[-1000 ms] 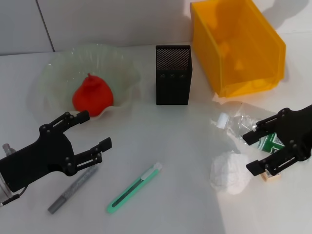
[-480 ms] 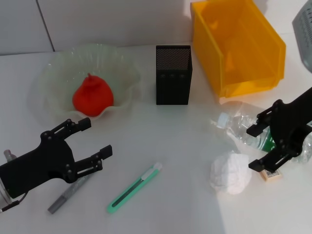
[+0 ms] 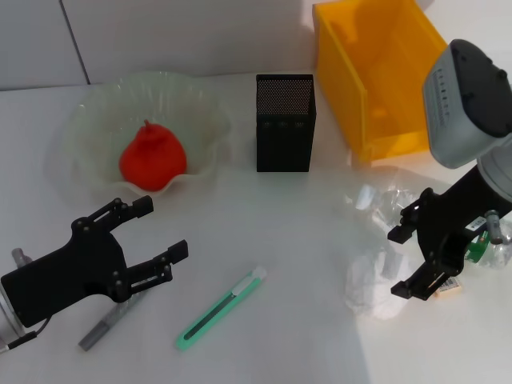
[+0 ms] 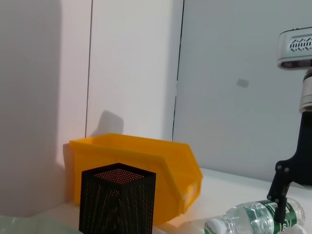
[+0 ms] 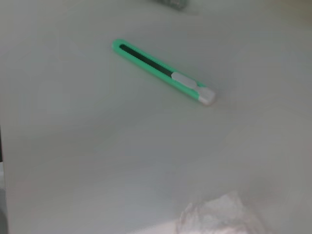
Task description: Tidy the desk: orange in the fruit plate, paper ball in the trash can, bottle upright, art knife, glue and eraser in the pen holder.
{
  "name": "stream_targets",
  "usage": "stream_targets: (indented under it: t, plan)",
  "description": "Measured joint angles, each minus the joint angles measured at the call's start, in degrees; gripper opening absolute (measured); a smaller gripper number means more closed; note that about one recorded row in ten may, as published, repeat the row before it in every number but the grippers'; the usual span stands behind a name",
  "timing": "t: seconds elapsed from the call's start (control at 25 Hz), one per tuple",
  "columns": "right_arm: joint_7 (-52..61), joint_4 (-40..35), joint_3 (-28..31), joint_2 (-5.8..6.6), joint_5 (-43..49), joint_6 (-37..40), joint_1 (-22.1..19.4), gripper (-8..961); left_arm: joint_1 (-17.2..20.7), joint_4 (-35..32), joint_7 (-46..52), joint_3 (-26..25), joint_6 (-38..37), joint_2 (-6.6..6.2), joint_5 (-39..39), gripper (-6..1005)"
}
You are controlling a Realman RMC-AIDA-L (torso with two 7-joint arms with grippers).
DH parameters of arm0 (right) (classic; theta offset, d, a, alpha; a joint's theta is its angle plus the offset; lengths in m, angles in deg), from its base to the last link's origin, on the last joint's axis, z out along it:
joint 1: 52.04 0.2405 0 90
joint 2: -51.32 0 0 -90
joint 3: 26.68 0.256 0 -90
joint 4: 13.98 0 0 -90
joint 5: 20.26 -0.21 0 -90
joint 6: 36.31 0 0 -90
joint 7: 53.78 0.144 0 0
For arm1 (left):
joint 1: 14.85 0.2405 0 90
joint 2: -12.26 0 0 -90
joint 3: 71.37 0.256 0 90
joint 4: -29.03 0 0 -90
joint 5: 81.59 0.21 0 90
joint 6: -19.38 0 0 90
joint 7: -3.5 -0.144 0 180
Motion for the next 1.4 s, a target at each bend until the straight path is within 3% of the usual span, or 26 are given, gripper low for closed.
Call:
stream_targets:
  t: [0.32, 0.72, 1.12, 1.32, 1.4]
  plan:
    - [-0.1, 5.3, -4.3, -0.01, -0.3, -5.9, 0.4, 831, 0.0, 0.0, 0.0, 0.4, 0.1, 0.11, 0.0, 859]
    - [0.0, 8.2, -6.1, 0.01, -0.4, -7.2, 1.0, 829, 0.1, -0.1, -0.8, 0.6, -0.1, 0.15, 0.0, 860]
    - [0.8, 8.6, -5.9, -0.04, -0.5, -7.3, 1.3, 651, 0.3, -0.1, -0.8, 0.6, -0.3, 0.15, 0.0, 859]
    - [0.9, 6.2, -5.5, -0.05, -0.5, -6.6, 1.1, 424, 0.4, -0.1, -0.8, 0.6, -0.5, 0.15, 0.4, 859]
    - [1.0, 5.6, -5.5, -0.04, -0.5, -6.4, 1.0, 405, 0.4, -0.2, -0.8, 0.6, -0.6, 0.15, 0.6, 860]
